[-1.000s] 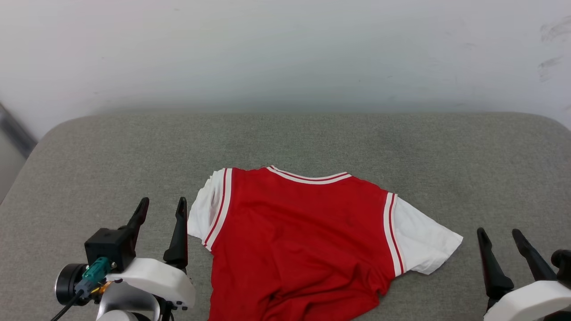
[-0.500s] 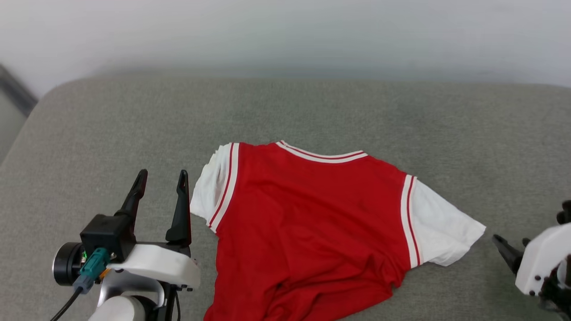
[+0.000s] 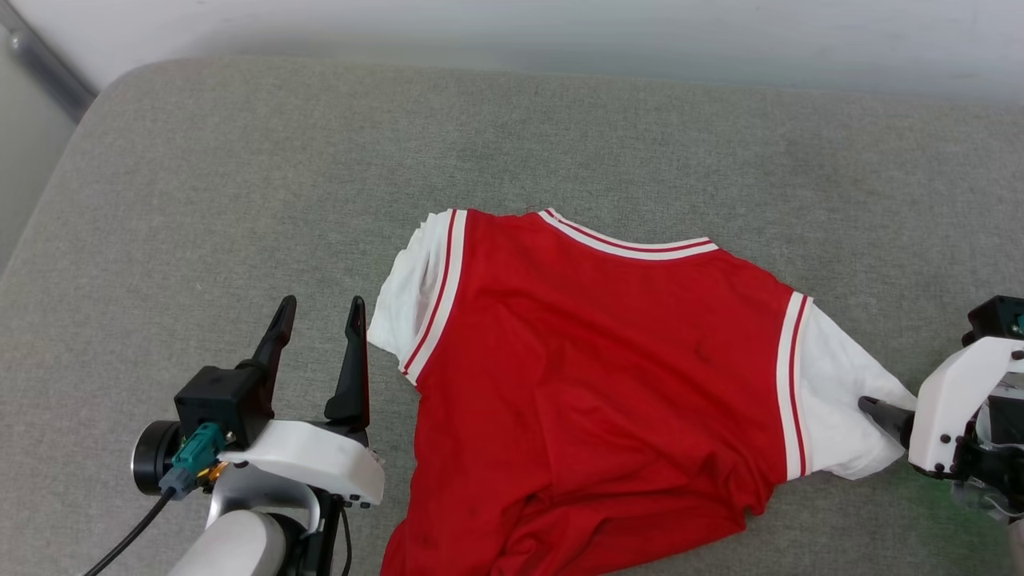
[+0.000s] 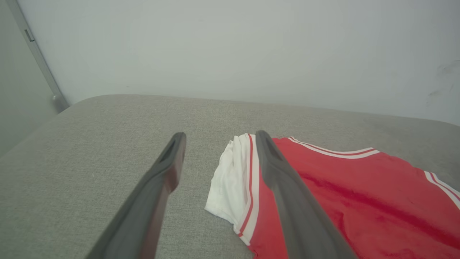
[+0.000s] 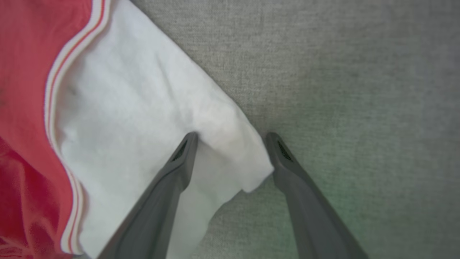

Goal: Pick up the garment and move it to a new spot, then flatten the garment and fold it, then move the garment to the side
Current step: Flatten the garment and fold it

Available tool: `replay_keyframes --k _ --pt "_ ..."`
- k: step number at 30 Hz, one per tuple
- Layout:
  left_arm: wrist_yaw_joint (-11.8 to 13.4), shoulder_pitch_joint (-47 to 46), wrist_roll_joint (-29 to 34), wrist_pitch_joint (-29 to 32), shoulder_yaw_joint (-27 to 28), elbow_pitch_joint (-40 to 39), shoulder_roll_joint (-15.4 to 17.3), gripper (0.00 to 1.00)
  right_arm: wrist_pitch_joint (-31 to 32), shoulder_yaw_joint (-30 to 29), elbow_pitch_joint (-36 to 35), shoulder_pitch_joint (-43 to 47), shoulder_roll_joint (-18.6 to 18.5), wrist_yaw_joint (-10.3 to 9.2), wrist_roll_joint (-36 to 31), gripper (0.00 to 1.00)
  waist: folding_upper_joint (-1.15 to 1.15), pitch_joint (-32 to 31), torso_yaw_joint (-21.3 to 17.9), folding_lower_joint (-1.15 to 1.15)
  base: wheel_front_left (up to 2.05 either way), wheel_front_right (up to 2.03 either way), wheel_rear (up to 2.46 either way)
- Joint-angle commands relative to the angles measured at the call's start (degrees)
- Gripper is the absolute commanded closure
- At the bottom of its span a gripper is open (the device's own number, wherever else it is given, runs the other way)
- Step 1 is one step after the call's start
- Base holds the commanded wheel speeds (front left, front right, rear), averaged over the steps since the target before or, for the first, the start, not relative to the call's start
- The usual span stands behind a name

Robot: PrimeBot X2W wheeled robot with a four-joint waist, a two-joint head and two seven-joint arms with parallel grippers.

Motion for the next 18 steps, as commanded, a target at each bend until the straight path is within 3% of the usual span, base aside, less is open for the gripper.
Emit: replay_keyframes --k 1,2,3,11,18 --pt "-0.28 0.10 -0.45 0.01 0.09 0.28 -0.07 0.00 2.55 2.07 4.22 2.83 1.83 0.00 1.20 0.00 0.00 -0.05 -0.01 0.00 0.00 0.00 0.00" --pt "-0.46 0.34 -0.75 0.30 0.07 0.60 0.01 0.00 2.90 2.79 4.88 2.83 1.85 0.00 1.60 0.66 0.00 -0.20 -0.13 0.00 0.00 0.00 0.00" --pt "-0.51 0.58 -0.98 0.42 0.08 0.82 0.19 0.00 2.47 3.34 5.12 2.57 1.69 0.00 1.97 1.00 0.00 -0.41 -0.34 0.00 0.00 0.00 0.00" --pt "-2.96 -2.30 -3.38 3.72 2.23 1.35 3.99 0.00 -6.09 4.61 0.01 -3.05 -2.44 -0.01 2.22 1.00 0.00 -3.21 -3.18 0.00 0.00 0.00 0.00" --pt "-9.30 -13.23 -7.36 15.64 2.41 3.83 9.16 0.00 -8.11 4.29 -7.91 -2.54 -2.99 -0.01 0.70 1.00 0.00 -2.63 -6.88 0.00 0.00 0.00 0.00"
